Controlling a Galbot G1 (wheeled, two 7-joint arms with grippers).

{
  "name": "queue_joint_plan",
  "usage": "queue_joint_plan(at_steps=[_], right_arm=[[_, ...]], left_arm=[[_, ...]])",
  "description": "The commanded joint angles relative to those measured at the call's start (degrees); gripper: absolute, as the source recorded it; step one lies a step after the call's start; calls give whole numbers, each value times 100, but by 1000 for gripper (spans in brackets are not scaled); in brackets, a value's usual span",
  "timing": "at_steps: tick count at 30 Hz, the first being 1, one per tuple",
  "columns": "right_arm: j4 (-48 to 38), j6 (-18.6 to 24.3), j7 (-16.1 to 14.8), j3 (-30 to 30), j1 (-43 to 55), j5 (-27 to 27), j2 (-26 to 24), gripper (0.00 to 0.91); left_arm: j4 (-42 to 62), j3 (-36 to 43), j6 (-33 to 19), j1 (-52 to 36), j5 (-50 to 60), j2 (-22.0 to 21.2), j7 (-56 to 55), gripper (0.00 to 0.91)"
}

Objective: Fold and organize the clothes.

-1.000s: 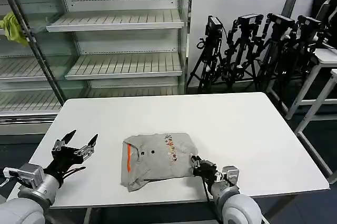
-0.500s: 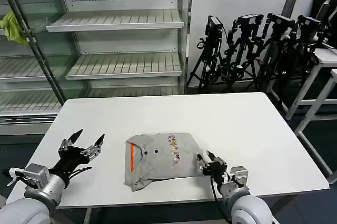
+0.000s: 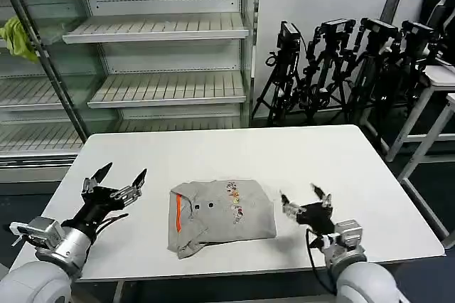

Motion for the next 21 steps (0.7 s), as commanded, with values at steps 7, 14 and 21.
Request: queue_joint_plan(at_steps=[7,14,21], right_arm=[[663,816,-788,2029,-642,-1633,210,907],[871,1042,-803,2468,-955,-1813,381,907],[860,1133,-931,2544,-1024,-1803,372,907]], left_arm=[[380,271,-1707,-378,21,-353,739,907],[367,254,-1758,-313,451,-522,946,907],[385,361,-1746,-300,517,-554,880,907]])
